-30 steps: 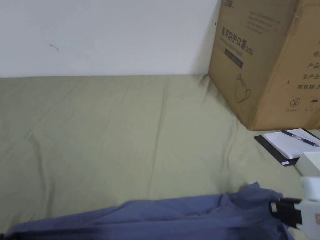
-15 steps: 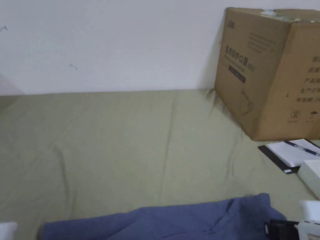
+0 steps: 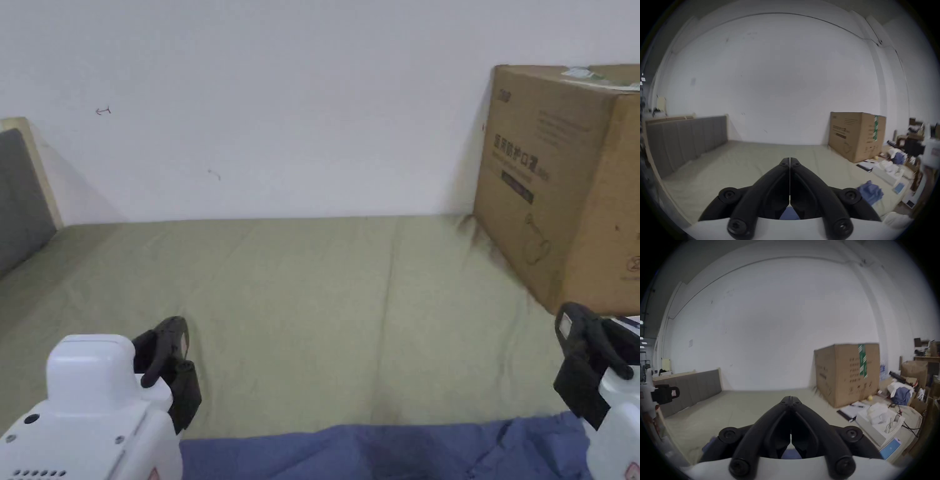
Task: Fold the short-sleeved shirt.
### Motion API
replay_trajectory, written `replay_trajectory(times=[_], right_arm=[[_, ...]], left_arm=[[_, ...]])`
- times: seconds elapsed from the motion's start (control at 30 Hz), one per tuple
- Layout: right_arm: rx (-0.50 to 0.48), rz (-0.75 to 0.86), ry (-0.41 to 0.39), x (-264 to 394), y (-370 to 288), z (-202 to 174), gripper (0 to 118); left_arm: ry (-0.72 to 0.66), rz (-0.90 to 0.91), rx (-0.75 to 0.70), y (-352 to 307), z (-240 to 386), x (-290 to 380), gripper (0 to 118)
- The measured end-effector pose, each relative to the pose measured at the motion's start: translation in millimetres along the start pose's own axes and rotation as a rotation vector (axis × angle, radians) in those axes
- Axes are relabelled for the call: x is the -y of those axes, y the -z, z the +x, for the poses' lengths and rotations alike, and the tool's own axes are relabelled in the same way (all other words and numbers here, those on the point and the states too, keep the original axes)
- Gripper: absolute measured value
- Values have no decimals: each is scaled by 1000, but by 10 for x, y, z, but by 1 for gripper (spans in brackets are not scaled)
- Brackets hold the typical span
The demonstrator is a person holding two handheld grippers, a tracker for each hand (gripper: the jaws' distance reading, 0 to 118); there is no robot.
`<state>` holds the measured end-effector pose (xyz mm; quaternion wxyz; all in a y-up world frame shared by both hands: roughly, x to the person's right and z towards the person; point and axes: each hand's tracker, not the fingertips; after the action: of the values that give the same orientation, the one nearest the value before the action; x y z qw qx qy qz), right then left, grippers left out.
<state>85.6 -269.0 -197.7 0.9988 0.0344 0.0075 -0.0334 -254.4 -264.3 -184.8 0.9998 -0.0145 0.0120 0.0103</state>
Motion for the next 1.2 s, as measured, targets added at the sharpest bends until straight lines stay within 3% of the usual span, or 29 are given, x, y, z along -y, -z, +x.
replay_trajectory(times=[0.07,0.17,0.33,0.5,0.57,0.73,0.8,0.83,0.87,0.9,0.93,0.97,1.1,1.2], right_arm=[[-73,13,25,-9,7,-29,0],[-38,-1,-22,25,-17,-66,0],[-43,7,-34,5,-43,-81,0],[-105,-47,-26,5,-32,-68,0],[-126,-88,-41,47,-32,-56,0],[-161,-274,-27,266,104,5,0],[-166,-337,-24,390,180,-10,0],[-169,-360,-26,451,220,-24,0],[-178,-386,-22,519,269,-36,0],[-193,-426,-5,586,330,-43,0],[-198,-472,-8,648,393,-74,0],[-201,-498,-22,690,443,-99,0],[-212,-549,-58,818,608,-224,0],[-253,-608,-41,930,721,-266,0]], left_arm=[[17,12,13,-8,75,30,0],[25,50,-9,-56,117,69,0],[41,56,-24,-84,123,75,0],[-164,104,-8,-148,-188,-26,0],[-254,-30,45,67,-542,-108,0],[-643,-751,327,1136,-1679,431,0],[-742,-841,394,1339,-1976,901,0],[-750,-877,382,1399,-2064,1075,6],[-781,-912,409,1469,-2175,1257,19],[-817,-945,460,1552,-2298,1440,44],[-857,-984,492,1631,-2402,1621,90],[-872,-1018,501,1660,-2417,1719,116],[-971,-1050,491,1829,-2578,2160,117],[-1069,-1033,689,1906,-2572,2344,118]])
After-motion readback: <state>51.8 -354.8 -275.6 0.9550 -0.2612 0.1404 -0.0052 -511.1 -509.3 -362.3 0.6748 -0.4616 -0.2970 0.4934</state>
